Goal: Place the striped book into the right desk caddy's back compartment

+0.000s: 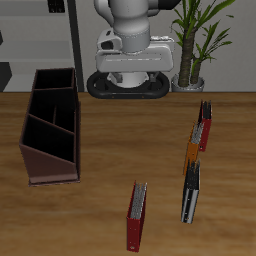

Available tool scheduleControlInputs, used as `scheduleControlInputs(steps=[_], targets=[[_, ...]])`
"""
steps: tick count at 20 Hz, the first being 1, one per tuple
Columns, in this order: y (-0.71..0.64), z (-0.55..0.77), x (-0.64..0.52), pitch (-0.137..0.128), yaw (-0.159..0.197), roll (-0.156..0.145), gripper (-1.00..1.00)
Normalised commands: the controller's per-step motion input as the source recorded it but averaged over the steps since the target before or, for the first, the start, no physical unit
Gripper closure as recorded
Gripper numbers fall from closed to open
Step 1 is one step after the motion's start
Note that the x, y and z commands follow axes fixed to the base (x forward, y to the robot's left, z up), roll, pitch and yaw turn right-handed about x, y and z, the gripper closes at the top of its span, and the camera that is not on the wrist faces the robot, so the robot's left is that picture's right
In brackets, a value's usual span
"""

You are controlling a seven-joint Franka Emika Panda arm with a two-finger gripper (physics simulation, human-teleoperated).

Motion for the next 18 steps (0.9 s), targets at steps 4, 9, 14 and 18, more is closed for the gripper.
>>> scheduleControlInputs(steps=[4, 9, 14, 18], targets=[[0.31, -0.05, 0.13, -0.012, 0.031, -0.014, -1.0], [0.53, 0.12, 0.22, -0.065, 0.035, 0.008, -1.0], [0.6, 0.18, 0.24, -0.044, 0.009, -0.005, -1.0], [0.47, 0.16, 0.33, -0.018, -0.012, -0.012, -1.0]])
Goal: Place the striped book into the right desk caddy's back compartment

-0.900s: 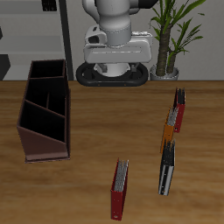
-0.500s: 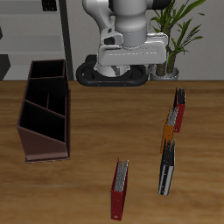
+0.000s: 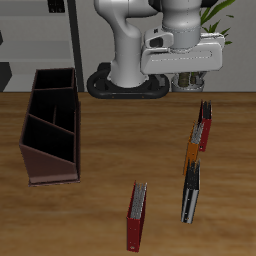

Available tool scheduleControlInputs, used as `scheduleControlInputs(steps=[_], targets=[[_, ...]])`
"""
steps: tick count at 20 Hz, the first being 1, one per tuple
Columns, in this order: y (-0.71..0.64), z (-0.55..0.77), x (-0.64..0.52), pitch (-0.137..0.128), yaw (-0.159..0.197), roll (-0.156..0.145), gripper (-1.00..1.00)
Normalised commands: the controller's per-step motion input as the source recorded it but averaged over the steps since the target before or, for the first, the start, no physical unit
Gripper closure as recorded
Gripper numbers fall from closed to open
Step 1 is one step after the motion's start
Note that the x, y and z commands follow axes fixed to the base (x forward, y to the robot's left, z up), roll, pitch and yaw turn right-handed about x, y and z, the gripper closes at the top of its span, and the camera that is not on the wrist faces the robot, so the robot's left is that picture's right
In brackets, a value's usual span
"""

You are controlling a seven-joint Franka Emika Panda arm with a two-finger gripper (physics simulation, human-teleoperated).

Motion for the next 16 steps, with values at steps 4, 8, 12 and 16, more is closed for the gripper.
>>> scheduleControlInputs(steps=[4, 8, 12, 16], targets=[[0.22, 0.11, 0.24, -0.03, 0.003, -0.027, -1.0], [0.09, 0.08, 0.28, -0.018, 0.0, -0.032, -1.0], [-0.01, 0.04, 0.38, 0.005, -0.011, -0.024, -1.0], [-0.13, 0.06, 0.37, -0.034, -0.001, -0.025, -1.0]])
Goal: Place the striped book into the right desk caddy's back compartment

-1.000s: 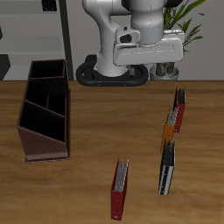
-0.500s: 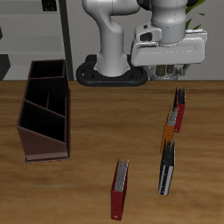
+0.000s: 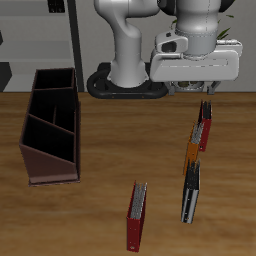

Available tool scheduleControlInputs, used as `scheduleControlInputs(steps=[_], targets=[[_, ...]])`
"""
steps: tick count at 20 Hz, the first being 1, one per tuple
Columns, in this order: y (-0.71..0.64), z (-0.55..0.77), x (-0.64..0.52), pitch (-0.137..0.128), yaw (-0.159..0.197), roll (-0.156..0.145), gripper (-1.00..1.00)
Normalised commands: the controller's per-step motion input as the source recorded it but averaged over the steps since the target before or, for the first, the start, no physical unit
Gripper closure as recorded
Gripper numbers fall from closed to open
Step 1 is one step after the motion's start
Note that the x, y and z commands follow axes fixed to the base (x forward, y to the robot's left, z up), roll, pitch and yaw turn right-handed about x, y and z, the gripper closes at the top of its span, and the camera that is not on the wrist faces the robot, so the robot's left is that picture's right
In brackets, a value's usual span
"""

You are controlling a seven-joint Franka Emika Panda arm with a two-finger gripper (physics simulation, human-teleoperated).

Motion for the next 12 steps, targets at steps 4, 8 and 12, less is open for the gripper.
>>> scheduleControlInputs(steps=[4, 8, 12], targets=[[-0.09, 0.05, 0.23, -0.034, -0.032, 0.01, -1.0], [-0.06, -0.08, 0.35, 0.01, 0.008, 0.001, -1.0], [0.0, 0.02, 0.21, 0.016, -0.001, -0.012, -1.0]])
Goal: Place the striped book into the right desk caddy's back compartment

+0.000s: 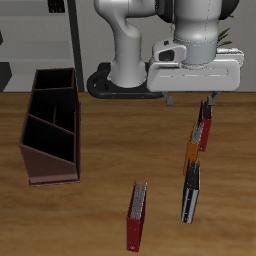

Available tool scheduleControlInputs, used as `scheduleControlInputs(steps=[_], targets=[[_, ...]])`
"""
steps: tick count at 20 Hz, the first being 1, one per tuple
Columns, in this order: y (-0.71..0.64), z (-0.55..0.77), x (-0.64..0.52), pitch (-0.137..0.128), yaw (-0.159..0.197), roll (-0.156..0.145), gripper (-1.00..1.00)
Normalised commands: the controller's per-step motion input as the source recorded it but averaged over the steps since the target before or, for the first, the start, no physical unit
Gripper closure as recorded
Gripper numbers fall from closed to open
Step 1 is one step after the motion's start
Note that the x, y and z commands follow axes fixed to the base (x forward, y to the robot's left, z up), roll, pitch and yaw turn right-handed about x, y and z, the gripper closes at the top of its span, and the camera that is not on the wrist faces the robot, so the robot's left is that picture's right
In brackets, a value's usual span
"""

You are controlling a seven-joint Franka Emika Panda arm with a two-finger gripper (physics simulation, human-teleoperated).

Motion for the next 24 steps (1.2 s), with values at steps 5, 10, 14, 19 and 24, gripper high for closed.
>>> scheduleControlInputs(steps=[5, 10, 14, 19, 24], targets=[[0.03, 0.03, 0.19, 0.011, 0.001, 0.0, -1.0], [0.03, -0.06, 0.21, 0.003, -0.005, -0.017, -1.0], [-0.01, -0.13, 0.21, 0.023, -0.009, -0.027, -1.0], [0.03, -0.19, 0.13, 0.019, 0.005, -0.006, -1.0], [0.04, -0.2, 0.03, 0.007, -0.008, 0.003, -1.0]])
